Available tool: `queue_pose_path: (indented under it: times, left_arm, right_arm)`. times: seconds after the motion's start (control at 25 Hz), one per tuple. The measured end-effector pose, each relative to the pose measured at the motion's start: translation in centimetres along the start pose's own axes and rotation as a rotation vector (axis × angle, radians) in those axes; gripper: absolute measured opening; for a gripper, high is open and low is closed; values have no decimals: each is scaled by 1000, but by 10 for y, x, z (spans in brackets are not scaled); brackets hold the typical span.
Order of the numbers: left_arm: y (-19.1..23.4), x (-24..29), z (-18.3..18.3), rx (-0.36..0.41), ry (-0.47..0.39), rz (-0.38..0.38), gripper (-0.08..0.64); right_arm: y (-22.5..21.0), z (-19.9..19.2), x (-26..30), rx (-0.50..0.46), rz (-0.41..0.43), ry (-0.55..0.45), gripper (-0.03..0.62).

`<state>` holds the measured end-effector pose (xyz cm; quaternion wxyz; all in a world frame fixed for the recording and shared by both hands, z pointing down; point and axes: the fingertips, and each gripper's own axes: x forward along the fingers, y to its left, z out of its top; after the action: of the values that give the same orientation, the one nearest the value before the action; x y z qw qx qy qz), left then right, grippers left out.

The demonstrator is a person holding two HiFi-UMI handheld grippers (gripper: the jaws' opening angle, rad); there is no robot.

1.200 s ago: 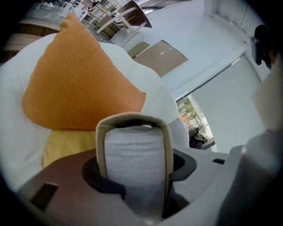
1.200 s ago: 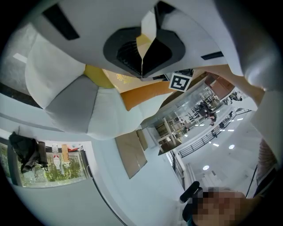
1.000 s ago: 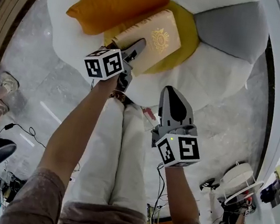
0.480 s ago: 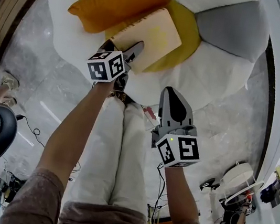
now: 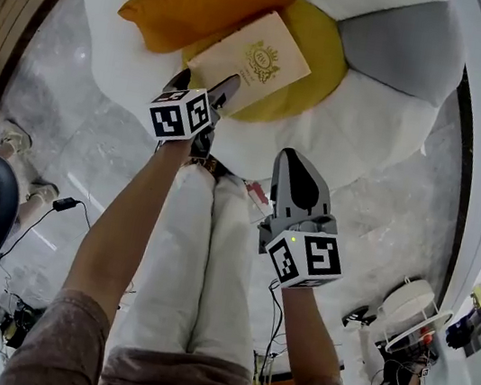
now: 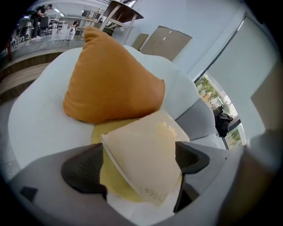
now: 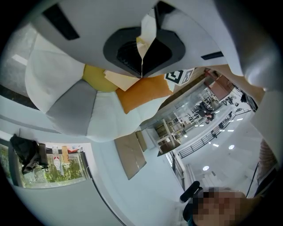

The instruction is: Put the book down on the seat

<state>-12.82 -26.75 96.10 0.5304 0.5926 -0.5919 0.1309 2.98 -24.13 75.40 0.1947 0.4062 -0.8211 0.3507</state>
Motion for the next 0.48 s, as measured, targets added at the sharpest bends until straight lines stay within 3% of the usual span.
queue_pose_path:
  times: [0.36,0.4,0.48]
  left_arm:
    - [-5,-13,-5,14,35,-8,493]
    - [-8,-17,-4,29,47,-11,476]
    - [-15,-26,-1,80,71,-9,318]
  right_arm:
    - [9,0,-6,-14,5,2,20]
    - [11,2,-7,-19,7,1,20]
    - [15,8,-10,-28,9,-3,20]
